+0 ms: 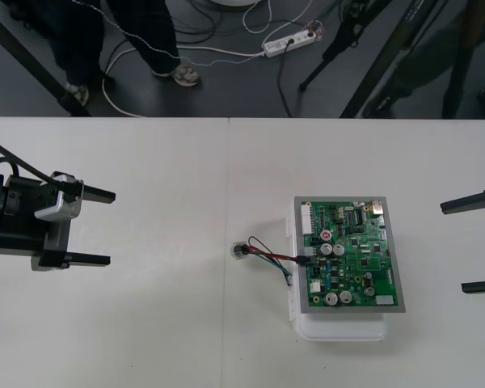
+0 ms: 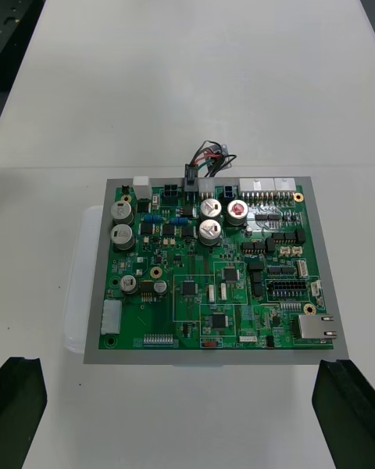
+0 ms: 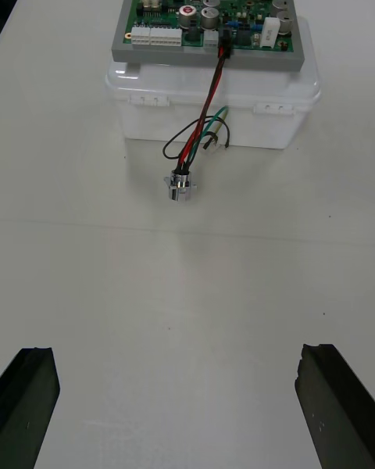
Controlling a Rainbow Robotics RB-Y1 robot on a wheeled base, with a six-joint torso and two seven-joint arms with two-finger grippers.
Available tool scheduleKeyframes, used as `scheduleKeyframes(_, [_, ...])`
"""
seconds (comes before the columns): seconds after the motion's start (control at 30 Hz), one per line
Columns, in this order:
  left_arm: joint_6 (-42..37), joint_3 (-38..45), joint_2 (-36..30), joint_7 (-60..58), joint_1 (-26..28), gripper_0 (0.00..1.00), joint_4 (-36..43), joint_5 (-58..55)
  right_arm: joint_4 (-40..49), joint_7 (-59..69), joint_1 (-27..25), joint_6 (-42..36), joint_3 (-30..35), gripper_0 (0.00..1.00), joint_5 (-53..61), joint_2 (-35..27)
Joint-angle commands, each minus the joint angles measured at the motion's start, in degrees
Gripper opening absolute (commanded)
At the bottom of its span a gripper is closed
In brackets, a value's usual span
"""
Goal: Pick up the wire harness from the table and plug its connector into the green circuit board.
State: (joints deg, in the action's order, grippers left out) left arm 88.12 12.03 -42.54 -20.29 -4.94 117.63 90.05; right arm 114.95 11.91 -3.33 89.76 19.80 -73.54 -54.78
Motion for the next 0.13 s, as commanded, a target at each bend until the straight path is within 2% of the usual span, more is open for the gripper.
scheduleKeyframes(0.03, [1.88, 1.85, -2.20, -2.74, 1.34, 0.89, 1.73, 0.04, 1.15, -0.84, -0.71, 0.24, 1.21, 1.00, -0.29, -1.91])
scheduleKeyframes(0.13, [1.88, 1.85, -2.20, -2.74, 1.34, 0.89, 1.73, 0.04, 1.15, -0.84, -0.71, 0.24, 1.21, 1.00, -0.29, -1.91])
